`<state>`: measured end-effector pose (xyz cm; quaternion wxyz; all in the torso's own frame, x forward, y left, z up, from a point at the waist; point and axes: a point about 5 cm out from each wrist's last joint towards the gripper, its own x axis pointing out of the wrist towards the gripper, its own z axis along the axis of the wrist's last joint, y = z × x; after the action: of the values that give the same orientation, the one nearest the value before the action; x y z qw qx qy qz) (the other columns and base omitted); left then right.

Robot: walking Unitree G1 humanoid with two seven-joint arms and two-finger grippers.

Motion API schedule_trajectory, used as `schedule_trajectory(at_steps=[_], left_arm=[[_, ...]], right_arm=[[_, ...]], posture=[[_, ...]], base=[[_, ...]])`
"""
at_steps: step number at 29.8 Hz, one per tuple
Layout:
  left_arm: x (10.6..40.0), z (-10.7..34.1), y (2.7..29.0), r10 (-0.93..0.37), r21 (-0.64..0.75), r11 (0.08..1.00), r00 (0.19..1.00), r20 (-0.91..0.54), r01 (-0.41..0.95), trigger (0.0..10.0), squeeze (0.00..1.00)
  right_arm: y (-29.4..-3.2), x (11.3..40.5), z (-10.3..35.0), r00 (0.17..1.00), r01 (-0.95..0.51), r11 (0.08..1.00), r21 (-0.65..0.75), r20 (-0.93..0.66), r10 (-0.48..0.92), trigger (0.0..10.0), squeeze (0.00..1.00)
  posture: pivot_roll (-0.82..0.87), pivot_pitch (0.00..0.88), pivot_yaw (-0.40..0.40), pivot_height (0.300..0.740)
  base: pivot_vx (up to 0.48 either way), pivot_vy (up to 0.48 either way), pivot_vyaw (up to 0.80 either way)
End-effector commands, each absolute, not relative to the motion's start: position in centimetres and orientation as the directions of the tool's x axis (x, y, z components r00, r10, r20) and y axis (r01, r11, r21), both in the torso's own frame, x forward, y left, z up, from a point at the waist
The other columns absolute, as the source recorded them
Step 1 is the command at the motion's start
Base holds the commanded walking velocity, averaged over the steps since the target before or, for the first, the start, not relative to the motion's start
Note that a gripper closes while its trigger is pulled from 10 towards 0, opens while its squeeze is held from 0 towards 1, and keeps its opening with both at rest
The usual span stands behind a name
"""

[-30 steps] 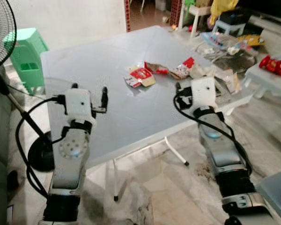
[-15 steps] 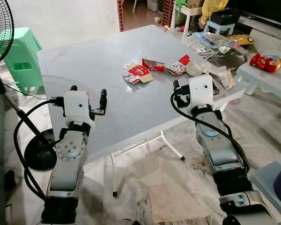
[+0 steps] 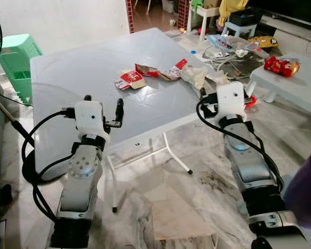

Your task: Picking trash to rubbish bin

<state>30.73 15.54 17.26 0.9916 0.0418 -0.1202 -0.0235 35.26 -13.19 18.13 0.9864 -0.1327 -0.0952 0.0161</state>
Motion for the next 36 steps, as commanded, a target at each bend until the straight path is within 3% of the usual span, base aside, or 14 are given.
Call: schedule_trajectory(at_steps=[1,9,19,31,36], left_arm=[[30.8,17.7,16.1,-0.047,0.101,0.995,0.966,0.253,0.022,10.0,0.00],[30.8,17.7,16.1,-0.056,0.080,0.996,0.965,0.255,0.036,10.0,0.00],[30.8,18.0,16.1,-0.078,0.075,0.995,0.962,0.260,0.061,10.0,0.00],[30.8,17.9,15.9,-0.099,0.077,0.994,0.962,0.255,0.082,10.0,0.00],[30.8,17.9,15.9,-0.103,0.079,0.993,0.962,0.253,0.085,10.0,0.00]], right_arm=[[-12.4,35.2,18.5,0.978,-0.021,0.963,-0.270,0.196,0.076,10.0,0.00],[-12.6,35.2,18.4,0.979,-0.010,0.960,-0.281,0.195,0.067,10.0,0.00],[-14.6,35.4,17.7,0.986,0.118,0.937,-0.329,0.154,-0.070,10.0,0.00],[-14.9,35.5,16.8,0.989,0.136,0.938,-0.318,0.100,-0.110,10.0,0.00],[-14.6,35.5,16.7,0.991,0.121,0.941,-0.315,0.093,-0.096,10.0,0.00]], posture=[[0.04,0.057,0.021,0.740],[0.05,0.057,0.023,0.740],[0.05,0.058,0.024,0.740],[0.05,0.054,0.028,0.740],[0.05,0.055,0.028,0.740]], base=[[0.000,0.000,0.00],[0.000,0.000,0.00],[0.000,0.000,0.00],[0.291,0.000,-0.55],[0.305,0.000,0.00]])
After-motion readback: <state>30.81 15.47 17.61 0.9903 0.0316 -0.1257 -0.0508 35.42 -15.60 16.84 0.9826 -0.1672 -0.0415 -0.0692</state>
